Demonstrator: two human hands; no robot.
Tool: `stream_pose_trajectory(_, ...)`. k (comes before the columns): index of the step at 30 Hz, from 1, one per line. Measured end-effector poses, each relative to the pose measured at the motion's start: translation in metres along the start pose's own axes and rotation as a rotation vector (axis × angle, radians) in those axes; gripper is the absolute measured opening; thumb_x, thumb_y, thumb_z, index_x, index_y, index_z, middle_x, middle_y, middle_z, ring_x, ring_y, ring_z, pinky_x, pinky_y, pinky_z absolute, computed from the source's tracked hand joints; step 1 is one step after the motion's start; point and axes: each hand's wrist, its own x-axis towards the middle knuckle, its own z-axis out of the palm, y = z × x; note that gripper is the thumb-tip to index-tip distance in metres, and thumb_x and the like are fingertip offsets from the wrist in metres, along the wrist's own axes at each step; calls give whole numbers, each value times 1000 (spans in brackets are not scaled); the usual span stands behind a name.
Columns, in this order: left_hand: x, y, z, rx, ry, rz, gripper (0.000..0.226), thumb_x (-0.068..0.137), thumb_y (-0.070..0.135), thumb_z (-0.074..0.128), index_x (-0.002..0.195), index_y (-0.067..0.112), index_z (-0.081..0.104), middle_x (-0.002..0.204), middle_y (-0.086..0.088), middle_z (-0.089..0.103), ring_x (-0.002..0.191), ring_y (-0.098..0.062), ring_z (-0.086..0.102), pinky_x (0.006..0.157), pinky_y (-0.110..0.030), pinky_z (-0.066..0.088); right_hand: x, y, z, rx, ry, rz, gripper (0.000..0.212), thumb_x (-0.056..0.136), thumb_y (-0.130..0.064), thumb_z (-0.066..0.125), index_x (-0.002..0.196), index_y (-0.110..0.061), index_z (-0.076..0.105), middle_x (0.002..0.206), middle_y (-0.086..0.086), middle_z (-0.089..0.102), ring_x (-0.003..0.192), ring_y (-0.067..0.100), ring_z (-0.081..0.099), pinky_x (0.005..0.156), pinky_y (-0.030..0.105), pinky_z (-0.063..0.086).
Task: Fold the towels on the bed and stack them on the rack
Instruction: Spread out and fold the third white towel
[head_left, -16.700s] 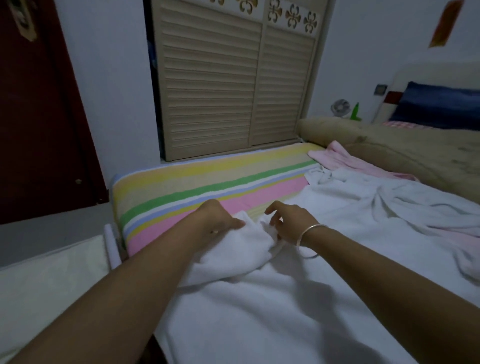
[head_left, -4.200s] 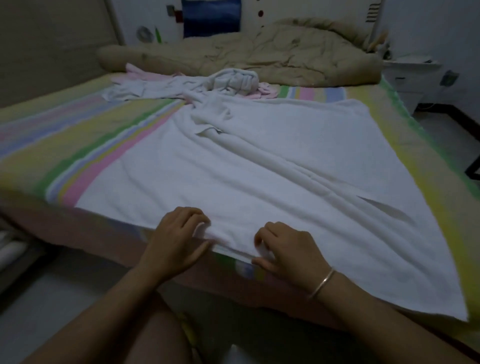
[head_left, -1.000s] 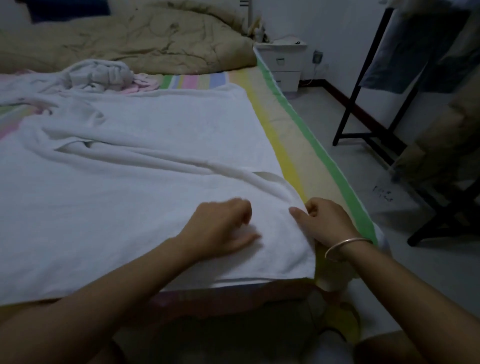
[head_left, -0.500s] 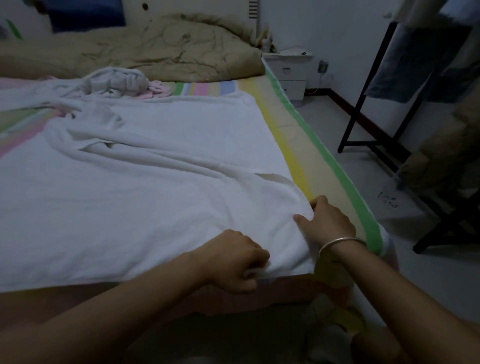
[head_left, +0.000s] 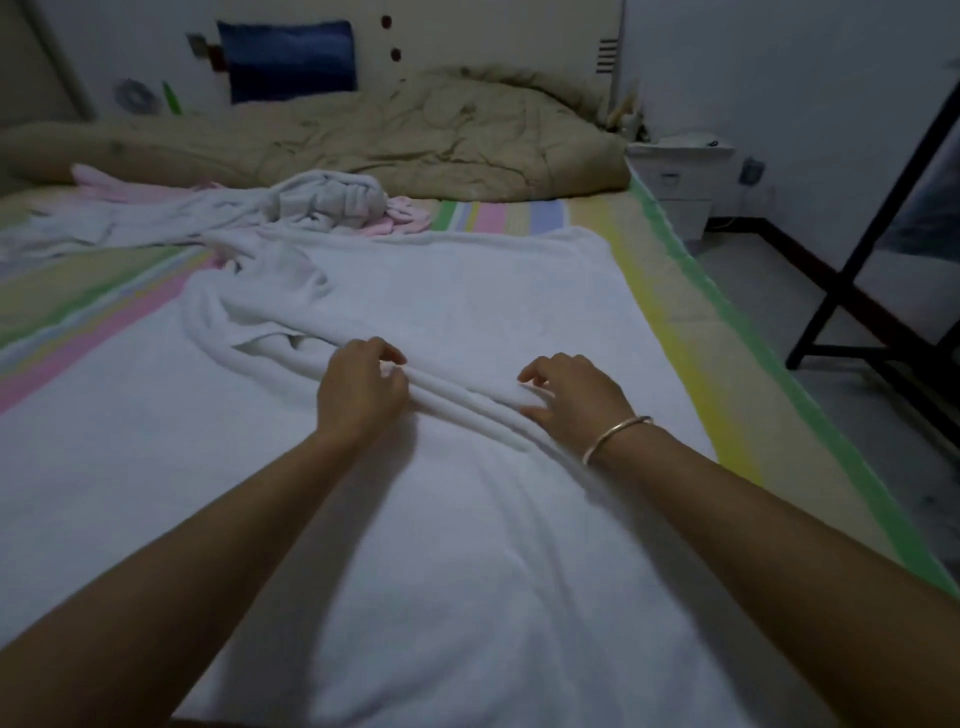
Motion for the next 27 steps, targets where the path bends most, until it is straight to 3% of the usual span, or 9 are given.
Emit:
stream_pose_trajectory(5, 33, -39, -8, 176, -22, -53, 19, 85, 21, 57, 98, 15, 69, 100, -12, 65, 100, -33, 58, 83, -41, 49, 46, -31, 23, -68, 45, -197, 43, 84, -39, 65, 124, -29, 54, 124, -1, 50, 114, 21, 47, 90, 33, 38)
stream_pose_trajectory(12, 63, -61, -23, 280, -106, -45, 17, 84, 24, 56, 90, 21, 72, 93, -4, 69, 91, -26, 63, 70, -30, 42, 110, -73, 52, -125, 27, -326, 39, 87, -34, 59, 125, -25, 55, 123, 3, 53, 115, 26, 46, 91, 36, 39)
stream_pose_trajectory(16, 90, -74, -23, 275, -90, -38, 23, 85, 26, 55, 101, 24, 73, 103, -1, 71, 97, -25, 63, 79, -32, 46, 147, -82, 58, -115, -76, -244, 24, 91, -38, 53, 106, -22, 63, 111, 3, 60, 109, 26, 50, 78, 32, 40)
stream_pose_trajectory(18, 110, -81, -17, 244, -75, -3, 32, 85, 26, 52, 111, 22, 70, 111, -3, 69, 103, -26, 63, 82, -33, 47, 171, -72, 49, 74, -145, -167, 18, 90, -38, 56, 80, -24, 60, 99, 4, 64, 100, 26, 57, 70, 29, 37)
stream_pose_trajectory(21, 146, -81, 0, 261, -92, 111, 51, 82, 26, 49, 131, 16, 58, 130, -8, 59, 113, -30, 57, 84, -37, 50, 211, -29, 21, 210, -186, -51, 36, 91, -32, 59, 60, -26, 43, 82, 6, 58, 93, 28, 60, 67, 27, 31)
stream_pose_trajectory(24, 184, -59, 29, 370, -148, 232, 69, 84, 31, 56, 148, 14, 36, 148, -13, 40, 132, -31, 43, 98, -42, 45, 241, 43, -3, 194, -90, 139, 20, 91, -33, 59, 76, -20, 63, 101, 15, 67, 102, 30, 60, 70, 26, 32)
stream_pose_trajectory(25, 202, -46, 44, 415, -171, 257, 73, 86, 35, 56, 151, 15, 28, 153, -13, 32, 138, -30, 34, 105, -43, 40, 251, 71, -8, 181, -46, 249, 22, 91, -34, 60, 94, -14, 69, 113, 16, 66, 108, 31, 59, 75, 27, 36)
stream_pose_trajectory(27, 231, -21, 73, 436, -202, 271, 76, 91, 40, 53, 154, 18, 16, 160, -12, 14, 146, -26, 19, 113, -43, 29, 256, 121, -10, 93, -58, 461, 40, 89, -35, 61, 120, -10, 62, 130, 17, 58, 117, 32, 55, 92, 31, 43)
